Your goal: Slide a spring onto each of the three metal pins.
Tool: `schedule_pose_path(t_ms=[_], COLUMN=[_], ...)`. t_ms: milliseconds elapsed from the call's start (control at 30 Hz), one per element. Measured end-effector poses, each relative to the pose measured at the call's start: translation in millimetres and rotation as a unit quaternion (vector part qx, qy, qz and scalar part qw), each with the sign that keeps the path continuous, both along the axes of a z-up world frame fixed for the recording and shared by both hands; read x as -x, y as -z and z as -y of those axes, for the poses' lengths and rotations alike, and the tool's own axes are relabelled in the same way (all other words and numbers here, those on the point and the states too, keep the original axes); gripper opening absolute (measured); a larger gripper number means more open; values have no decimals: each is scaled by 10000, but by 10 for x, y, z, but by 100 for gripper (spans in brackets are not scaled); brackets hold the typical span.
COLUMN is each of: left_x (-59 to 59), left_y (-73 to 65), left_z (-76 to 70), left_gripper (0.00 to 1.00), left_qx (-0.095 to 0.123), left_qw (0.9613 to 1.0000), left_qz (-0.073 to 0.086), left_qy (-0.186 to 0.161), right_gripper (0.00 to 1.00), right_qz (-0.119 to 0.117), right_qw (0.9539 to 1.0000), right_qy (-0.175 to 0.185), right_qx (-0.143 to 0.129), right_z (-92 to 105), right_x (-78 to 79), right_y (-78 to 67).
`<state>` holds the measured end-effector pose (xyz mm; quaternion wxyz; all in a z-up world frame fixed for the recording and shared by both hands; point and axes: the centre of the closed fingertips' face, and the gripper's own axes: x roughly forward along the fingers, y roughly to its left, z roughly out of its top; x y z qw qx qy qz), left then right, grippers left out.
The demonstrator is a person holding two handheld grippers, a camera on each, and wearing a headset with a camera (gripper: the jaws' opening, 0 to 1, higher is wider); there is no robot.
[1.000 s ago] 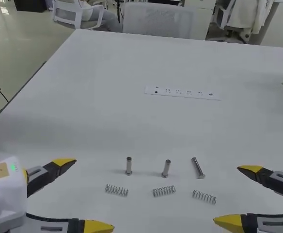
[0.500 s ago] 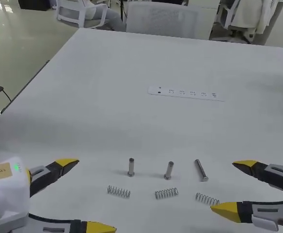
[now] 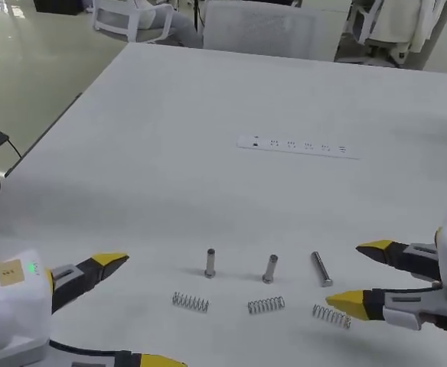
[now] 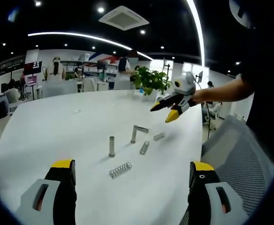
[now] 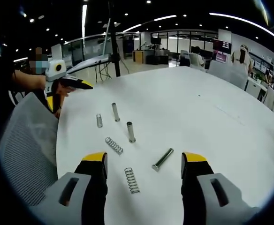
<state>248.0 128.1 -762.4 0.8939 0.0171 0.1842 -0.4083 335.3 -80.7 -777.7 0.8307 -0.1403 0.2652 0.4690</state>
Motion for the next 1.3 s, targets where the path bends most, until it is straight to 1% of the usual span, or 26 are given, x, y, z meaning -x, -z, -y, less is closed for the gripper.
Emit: schedule_pose_path(t_ms=[200, 400, 533, 633, 733, 900, 933, 1100, 1200, 1300], left_x=[-9, -4, 2, 2, 1, -6, -6, -11, -14, -13], left_y=[-7, -6, -4, 1, 2, 8, 9, 9, 2, 11], left_z=[-26, -23, -18, -16, -18, -40, -46, -63, -66, -63], left_gripper=[98, 98, 98, 98, 98, 98, 98, 98, 98, 98], left_qx=[3, 2, 11, 16, 17, 21, 24, 17, 28, 13], left_qw=[10000, 10000, 10000, 10000, 10000, 10000, 10000, 10000, 9999, 9999], left_qz=[7, 2, -5, -14, -12, -16, -21, -21, -20, -26], left_qy=[-42, -43, -39, -41, -40, -69, -78, -95, -106, -97], right_gripper=[59, 53, 49, 44, 41, 37, 35, 31, 27, 24], right_qz=[-92, -252, -400, -578, -647, -846, -922, -1071, -1257, -1341], right_qw=[9999, 9992, 9983, 9968, 9958, 9933, 9922, 9891, 9853, 9830], right_qy=[20, 66, 267, 369, 418, 570, 618, 723, 906, 998], right_qx=[129, 302, 329, 414, 485, 547, 573, 710, 713, 757], right_z=[-37, -61, -57, -59, -92, -131, -135, -120, -90, -76], right_x=[-92, -187, -304, -365, -400, -442, -446, -469, -503, -532], right_y=[53, 139, 171, 218, 243, 313, 342, 444, 498, 528])
